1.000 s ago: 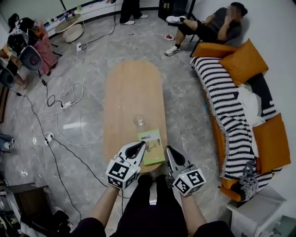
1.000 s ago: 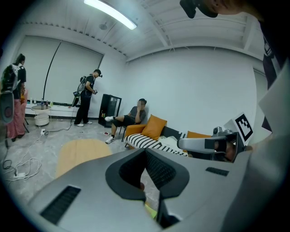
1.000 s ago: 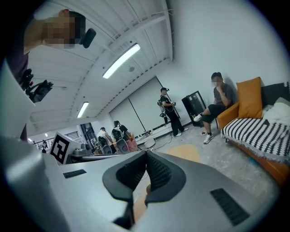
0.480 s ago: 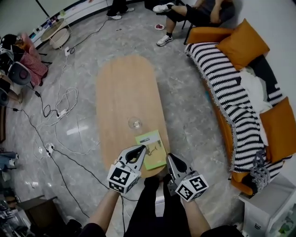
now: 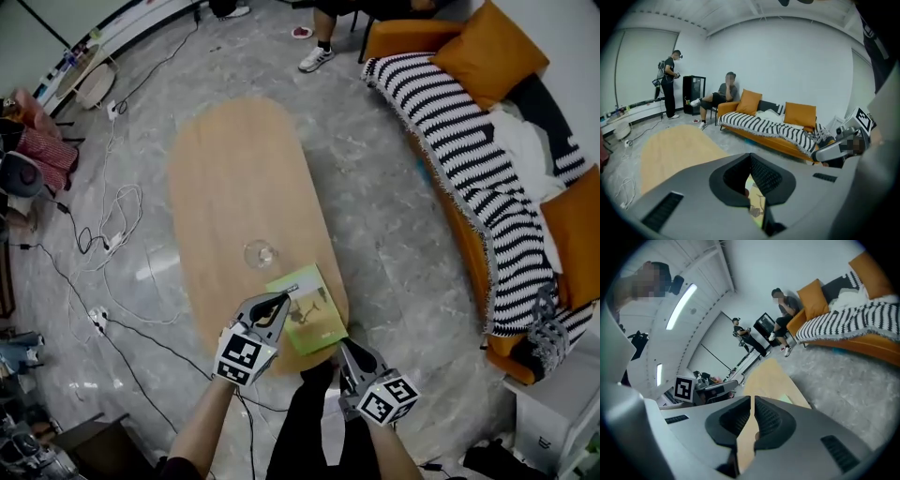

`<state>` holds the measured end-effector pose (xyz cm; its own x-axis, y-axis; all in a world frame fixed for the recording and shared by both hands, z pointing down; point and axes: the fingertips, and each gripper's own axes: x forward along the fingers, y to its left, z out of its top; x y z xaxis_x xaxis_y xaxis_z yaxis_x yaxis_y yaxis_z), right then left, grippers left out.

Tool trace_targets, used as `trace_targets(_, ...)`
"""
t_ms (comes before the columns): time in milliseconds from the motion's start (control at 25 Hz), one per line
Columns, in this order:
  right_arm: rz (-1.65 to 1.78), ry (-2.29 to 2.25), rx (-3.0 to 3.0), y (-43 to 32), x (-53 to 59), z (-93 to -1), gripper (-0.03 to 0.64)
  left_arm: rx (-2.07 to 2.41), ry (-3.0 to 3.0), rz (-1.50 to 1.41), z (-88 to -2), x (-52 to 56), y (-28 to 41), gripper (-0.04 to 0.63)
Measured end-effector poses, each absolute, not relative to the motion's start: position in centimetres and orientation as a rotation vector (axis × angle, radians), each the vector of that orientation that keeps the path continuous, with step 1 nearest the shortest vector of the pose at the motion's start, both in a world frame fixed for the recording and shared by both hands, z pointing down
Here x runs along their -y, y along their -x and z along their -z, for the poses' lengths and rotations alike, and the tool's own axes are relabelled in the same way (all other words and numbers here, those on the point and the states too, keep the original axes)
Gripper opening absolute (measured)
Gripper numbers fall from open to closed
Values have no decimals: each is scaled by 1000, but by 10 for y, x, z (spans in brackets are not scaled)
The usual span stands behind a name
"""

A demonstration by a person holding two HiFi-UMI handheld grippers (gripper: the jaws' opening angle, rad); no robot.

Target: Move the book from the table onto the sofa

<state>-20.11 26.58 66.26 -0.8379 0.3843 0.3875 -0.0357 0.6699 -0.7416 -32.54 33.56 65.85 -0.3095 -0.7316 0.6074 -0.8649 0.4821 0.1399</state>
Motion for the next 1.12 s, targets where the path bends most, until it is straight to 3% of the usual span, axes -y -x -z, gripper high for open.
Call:
trace_targets(680, -1273, 18, 2138, 157, -268, -799, 31, 1800, -1392, -550, -817, -333, 350, 14)
trace_targets(1000, -1394, -51, 1999, 133, -287, -853, 101, 1619, -1393, -619, -871, -336, 348, 18)
trace_targets(1120, -1425, -57, 1967, 127, -292, -867, 120, 1548, -1399, -631, -881, -332, 346, 119)
